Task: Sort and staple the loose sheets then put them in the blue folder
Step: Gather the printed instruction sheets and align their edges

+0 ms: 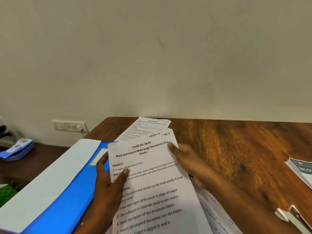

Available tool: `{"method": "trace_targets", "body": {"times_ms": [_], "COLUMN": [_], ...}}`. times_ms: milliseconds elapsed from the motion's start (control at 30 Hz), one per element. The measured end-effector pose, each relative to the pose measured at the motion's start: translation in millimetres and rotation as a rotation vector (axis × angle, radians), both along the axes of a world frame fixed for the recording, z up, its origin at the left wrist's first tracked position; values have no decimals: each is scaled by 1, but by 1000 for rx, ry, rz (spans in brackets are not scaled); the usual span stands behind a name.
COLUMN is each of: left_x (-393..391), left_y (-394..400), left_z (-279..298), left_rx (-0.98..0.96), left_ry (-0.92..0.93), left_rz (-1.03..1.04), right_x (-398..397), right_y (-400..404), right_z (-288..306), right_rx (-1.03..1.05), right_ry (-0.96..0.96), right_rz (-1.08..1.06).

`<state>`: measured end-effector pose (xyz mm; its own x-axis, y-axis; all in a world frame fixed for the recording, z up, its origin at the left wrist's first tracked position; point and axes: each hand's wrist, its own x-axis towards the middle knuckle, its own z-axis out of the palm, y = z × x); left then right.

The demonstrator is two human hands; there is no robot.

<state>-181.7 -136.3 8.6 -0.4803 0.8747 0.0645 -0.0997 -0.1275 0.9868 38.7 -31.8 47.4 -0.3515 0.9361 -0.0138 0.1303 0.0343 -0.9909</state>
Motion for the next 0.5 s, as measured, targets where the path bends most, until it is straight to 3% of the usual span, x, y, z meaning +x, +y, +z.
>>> {"method": "trace_targets", "body": {"times_ms": [167,233,367,500], "left_x": [-14,-17,-25,-37], "left_y": [5,5,4,1], "left_z": [-10,-9,-12,-9], "left_rx": [-52,-66,-93,-110], "left_ry": [-22,4,60,51], "left_rz": [48,58,85,100], "right_x": [6,10,2,-27], "right_y": [18,34,62,83], "right_z": [-8,-19,-34,-40], "right_rx": [-6,187,626,724], "right_ry": [-7,-153,-643,-724], "right_rz": [-111,-79,153,275]}}
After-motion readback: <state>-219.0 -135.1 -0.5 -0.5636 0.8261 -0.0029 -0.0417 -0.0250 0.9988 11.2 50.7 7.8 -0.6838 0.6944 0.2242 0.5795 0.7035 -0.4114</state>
